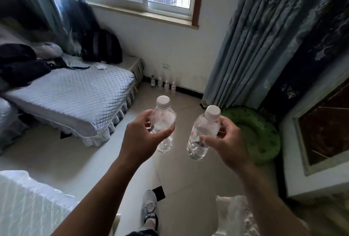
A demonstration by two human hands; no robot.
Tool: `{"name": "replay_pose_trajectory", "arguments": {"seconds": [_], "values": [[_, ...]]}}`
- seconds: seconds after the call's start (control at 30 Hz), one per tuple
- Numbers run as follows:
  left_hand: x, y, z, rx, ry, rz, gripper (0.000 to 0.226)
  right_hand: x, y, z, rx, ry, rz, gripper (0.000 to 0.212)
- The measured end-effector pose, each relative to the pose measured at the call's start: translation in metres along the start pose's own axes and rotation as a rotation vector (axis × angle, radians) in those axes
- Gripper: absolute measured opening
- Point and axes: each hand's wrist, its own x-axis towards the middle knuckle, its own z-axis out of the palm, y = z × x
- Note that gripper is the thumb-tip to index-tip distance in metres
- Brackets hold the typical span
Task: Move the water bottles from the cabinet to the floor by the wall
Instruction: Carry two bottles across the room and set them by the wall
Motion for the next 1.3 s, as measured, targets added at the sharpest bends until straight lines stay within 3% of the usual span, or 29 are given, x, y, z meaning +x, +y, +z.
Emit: {"name": "replay_pose_trajectory", "arguments": {"seconds": [0.6,0.87,1.1,1.3], "values": [[0.286,-0.06,0.013,0.032,-0.092,0.017,0.065,0.266,-0.003,0.091,-0.011,0.14,0.072,0.066],[0.381,-0.065,0.056,0.021,-0.102,-0.007,0.058,0.372,0.013,0.087,-0.008,0.094,0.086,0.064],[0.477,-0.068,0.108,0.074,-0.071,-0.057,0.072,0.492,0.033,0.069,0.013,0.029,0.068,0.064],[0.558,-0.05,0.154,0.041,-0.015,-0.106,0.05,0.595,0.032,0.046,0.041,-0.074,0.023,0.059]]}}
